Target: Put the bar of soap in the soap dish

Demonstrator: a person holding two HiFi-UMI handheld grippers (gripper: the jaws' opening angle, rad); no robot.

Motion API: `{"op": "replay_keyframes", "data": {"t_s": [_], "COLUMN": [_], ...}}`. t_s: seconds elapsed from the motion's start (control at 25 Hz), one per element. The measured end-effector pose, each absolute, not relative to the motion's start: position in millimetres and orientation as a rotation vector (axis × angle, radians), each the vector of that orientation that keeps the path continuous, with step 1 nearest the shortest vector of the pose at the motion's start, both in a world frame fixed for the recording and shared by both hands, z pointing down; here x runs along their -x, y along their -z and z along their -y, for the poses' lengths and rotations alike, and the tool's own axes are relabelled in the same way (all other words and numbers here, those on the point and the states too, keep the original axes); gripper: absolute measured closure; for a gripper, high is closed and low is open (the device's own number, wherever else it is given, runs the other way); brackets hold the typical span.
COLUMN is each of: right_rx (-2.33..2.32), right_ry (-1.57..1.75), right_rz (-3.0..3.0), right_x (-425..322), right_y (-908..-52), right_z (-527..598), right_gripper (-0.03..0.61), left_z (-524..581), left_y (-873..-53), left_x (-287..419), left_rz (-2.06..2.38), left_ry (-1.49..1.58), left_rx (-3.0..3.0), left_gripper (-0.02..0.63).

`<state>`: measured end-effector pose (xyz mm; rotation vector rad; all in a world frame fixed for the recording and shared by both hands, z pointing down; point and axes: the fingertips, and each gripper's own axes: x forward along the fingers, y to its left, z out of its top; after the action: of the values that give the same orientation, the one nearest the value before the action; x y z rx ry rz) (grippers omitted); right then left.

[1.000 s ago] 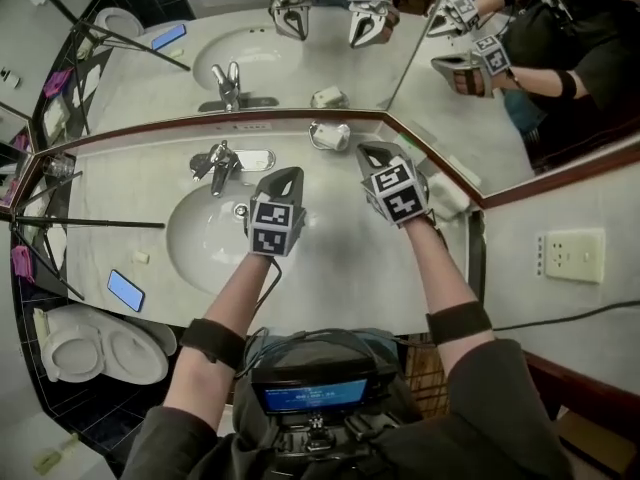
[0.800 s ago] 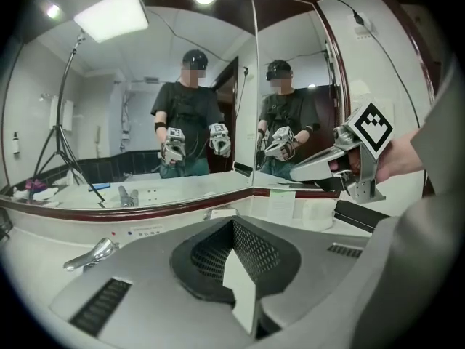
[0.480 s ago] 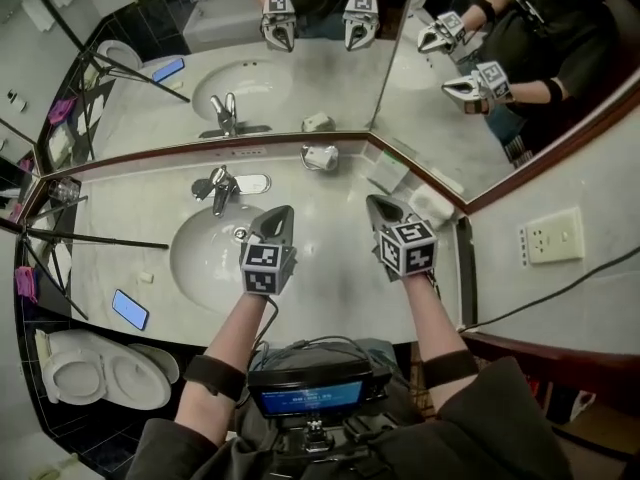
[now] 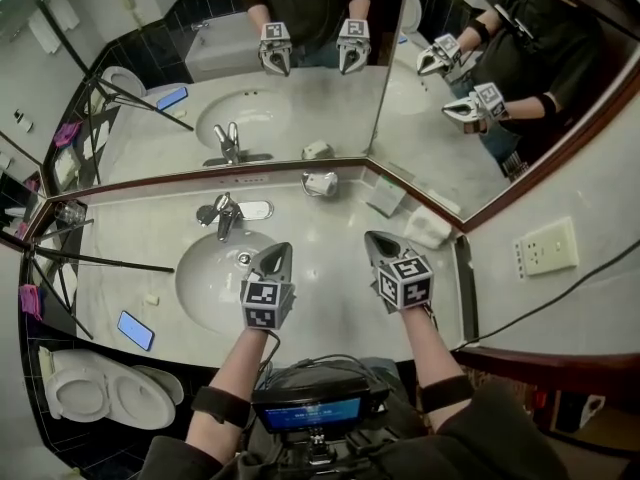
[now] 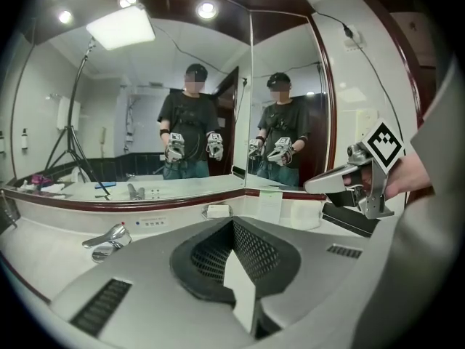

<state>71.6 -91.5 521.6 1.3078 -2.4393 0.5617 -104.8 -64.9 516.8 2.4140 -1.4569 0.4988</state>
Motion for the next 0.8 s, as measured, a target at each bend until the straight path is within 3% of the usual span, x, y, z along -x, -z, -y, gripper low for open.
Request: {"op": "replay_keyframes", "data": {"t_s": [0.32,0.8], "right_rx": [-1.276,-1.191], "right_ry": [-0.528,-0.473], "right_rz": [2.444,2.421], "right_x": [-66.8,-52.4], "right_y": [-520.9,-539.2], "right_z": [93.8,107.3], "right_gripper": [0.560,0.560], "left_z": [79.9,172.7], "left_y": [-517.6,-559.2], "left_x": [105.0,46.2], "left_rz": [1.495,1.266], "left_ry": [-0.503,-0.677], "left_rx": [-2.372,-2.380], "left_gripper": [0.609,0.217]}}
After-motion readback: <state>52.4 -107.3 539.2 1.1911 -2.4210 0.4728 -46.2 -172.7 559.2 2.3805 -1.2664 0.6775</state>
